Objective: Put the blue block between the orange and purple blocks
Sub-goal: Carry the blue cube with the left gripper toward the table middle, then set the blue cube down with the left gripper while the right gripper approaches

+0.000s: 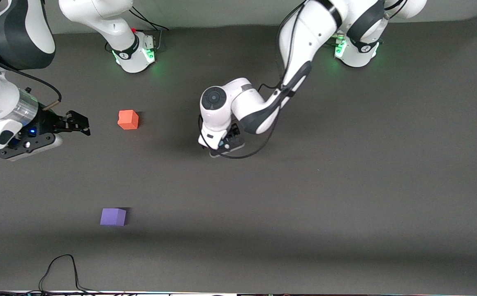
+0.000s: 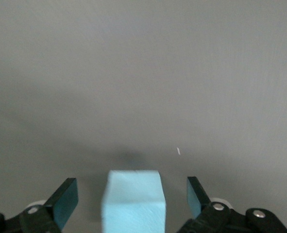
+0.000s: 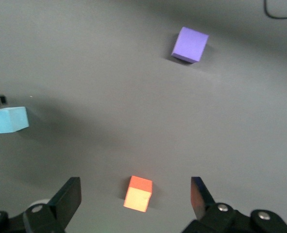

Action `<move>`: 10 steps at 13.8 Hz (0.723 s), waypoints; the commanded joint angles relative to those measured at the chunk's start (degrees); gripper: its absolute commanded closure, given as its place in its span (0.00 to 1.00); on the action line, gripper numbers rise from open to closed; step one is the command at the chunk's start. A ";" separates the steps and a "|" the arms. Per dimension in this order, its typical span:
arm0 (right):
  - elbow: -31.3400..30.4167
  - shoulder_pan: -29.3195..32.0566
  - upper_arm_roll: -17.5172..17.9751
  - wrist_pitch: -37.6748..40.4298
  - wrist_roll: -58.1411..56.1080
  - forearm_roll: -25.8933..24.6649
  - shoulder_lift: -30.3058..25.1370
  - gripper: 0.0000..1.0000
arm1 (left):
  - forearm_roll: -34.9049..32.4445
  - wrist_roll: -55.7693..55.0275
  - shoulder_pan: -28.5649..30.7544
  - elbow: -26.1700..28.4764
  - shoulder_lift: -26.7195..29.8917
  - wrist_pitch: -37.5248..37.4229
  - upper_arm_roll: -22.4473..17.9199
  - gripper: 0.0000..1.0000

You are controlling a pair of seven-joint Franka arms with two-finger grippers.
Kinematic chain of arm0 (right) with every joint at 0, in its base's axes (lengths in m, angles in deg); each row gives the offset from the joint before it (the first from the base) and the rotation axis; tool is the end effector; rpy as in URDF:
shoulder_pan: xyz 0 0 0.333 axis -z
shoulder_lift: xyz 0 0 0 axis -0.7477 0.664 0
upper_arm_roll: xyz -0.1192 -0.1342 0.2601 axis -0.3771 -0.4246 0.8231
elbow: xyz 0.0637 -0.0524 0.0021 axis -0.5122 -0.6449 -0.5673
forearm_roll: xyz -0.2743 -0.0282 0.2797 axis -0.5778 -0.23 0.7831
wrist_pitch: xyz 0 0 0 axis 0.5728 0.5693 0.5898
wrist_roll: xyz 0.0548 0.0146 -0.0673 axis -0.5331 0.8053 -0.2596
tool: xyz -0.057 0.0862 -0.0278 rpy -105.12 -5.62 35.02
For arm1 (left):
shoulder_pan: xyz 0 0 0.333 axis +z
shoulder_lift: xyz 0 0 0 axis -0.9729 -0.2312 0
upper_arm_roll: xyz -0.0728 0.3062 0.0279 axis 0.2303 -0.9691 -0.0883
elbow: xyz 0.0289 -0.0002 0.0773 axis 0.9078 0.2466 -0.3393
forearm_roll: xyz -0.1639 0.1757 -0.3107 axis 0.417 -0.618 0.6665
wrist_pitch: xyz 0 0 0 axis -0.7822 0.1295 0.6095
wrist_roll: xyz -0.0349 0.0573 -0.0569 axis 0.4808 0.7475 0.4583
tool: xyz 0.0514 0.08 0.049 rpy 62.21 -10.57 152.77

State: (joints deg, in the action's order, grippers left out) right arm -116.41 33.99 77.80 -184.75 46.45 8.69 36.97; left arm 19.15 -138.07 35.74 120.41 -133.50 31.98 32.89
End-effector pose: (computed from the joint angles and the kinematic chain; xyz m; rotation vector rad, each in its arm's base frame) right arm 0.5676 0.0539 0.5311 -3.0631 -0.4293 0.0805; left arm 0.4905 -0.5795 0.2741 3.0142 0.6939 -0.0281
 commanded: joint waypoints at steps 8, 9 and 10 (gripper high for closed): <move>-23.17 -29.69 0.12 -29.84 23.77 2.65 2.37 0.00 | 0.61 38.45 32.68 16.38 30.71 -21.01 0.21 0.00; -26.36 -31.80 0.20 -36.28 23.77 2.64 3.68 0.00 | 0.61 44.07 33.68 18.31 32.90 -21.63 -1.36 0.00; -25.95 -33.83 0.20 -38.52 23.86 2.64 6.74 0.00 | 0.78 50.13 33.51 21.03 35.80 -22.07 -5.20 0.00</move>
State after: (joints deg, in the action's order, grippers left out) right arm -138.89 2.43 78.82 -216.86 69.80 12.19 41.39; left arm 19.22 -96.68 69.19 134.14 -104.04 10.20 31.41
